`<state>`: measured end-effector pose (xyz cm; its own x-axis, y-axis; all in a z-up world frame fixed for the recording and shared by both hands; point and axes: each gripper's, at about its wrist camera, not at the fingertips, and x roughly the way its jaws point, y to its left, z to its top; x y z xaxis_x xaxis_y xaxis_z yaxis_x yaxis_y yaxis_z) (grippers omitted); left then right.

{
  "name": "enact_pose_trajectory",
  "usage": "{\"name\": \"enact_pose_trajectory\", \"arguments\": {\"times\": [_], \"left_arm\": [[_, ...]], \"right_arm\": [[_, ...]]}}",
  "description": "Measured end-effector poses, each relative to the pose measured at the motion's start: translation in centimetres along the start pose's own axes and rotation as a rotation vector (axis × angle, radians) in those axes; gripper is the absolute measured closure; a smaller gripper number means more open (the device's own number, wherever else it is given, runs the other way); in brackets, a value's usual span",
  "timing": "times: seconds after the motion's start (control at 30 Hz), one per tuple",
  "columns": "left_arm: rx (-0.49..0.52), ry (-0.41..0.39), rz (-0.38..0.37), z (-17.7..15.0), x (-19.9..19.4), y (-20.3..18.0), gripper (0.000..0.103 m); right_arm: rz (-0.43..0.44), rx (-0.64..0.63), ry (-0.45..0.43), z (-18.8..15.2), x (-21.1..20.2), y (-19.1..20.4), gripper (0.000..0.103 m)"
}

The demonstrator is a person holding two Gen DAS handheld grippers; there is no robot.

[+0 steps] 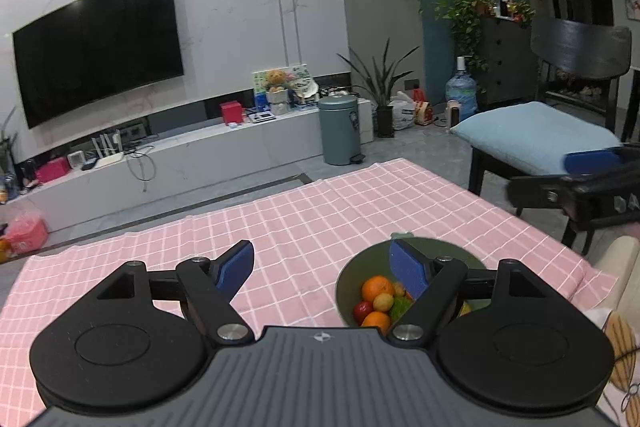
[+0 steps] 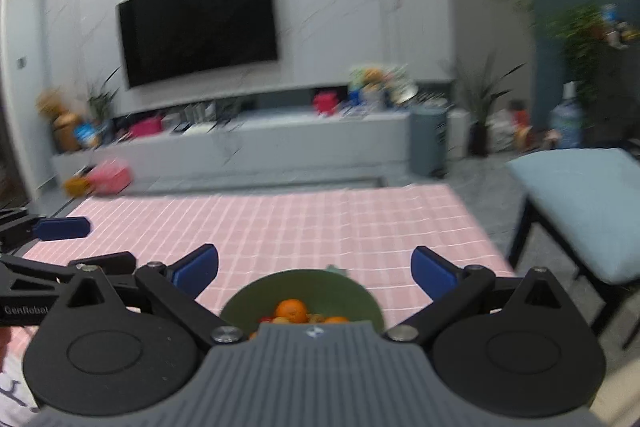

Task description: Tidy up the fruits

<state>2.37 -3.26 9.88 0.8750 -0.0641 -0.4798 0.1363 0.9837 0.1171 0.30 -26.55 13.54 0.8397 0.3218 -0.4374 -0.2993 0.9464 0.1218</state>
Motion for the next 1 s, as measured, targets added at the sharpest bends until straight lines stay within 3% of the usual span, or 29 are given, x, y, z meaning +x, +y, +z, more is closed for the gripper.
{"name": "enact_pose_trajectory", "arguments": {"times": [0.27, 0.47, 0.8, 1.0], "left_arm": [[0.004, 0.064, 0.005, -2.9, -0.1, -1.7, 0.012], [0.011, 0.138, -0.002, -5.4, 1.0, -2.6, 0.012], [-0.043, 0.263, -0.006, -8.1, 3.2, -2.2, 0.012], [-0.110, 0.329, -0.007, -8.9, 4.0, -1.5, 0.012]], "right_arm": [[-0.062, 0.001, -0.012, -5.6, -3.6, 2.2, 0.005], [-0.078, 0.030, 0.051, -9.3, -2.5, 3.1, 0.005], [-0.047, 0.133, 0.147, -11.4, 0.2, 2.1, 0.005], [-0.058, 0.086, 0.163, -11.7, 1.1, 2.9, 0.005]]}}
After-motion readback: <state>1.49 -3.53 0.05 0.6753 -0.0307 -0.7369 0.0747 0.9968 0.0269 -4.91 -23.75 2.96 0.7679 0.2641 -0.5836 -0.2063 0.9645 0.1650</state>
